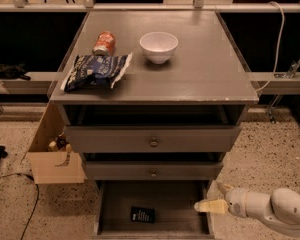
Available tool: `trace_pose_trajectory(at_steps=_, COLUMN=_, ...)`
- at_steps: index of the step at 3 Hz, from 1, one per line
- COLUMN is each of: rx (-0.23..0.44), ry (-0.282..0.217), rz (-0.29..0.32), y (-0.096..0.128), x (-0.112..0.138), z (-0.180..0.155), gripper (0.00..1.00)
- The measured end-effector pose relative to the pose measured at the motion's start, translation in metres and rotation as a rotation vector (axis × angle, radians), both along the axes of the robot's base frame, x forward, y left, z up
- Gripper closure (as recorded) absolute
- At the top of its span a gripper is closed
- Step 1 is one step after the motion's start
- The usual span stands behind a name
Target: Pick rxbar blueberry from bottom drawer and place on counter
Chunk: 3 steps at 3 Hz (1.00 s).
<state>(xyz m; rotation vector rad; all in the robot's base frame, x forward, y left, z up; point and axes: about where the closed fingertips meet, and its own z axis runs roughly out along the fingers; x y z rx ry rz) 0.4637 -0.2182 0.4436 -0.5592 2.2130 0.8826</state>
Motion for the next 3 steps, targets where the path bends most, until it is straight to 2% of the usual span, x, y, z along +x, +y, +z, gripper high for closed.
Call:
trace_pose_trajectory(at_steps=1, rx=0.024, ry=-0.008, rz=-0.023, y=0.01, x=0.01, z=-0.018, gripper=0.0)
trace_pose_trajectory(at_steps=2, rx=0.035, ry=-0.044, rz=-0.052, y=0.041, x=0.02, z=-0.053, gripper=0.0)
trace_pose_trajectory(at_steps=3, rx=0.019, ry=-0.052, rz=-0.087, y=0.042, x=0.027, z=-0.064, gripper=0.0)
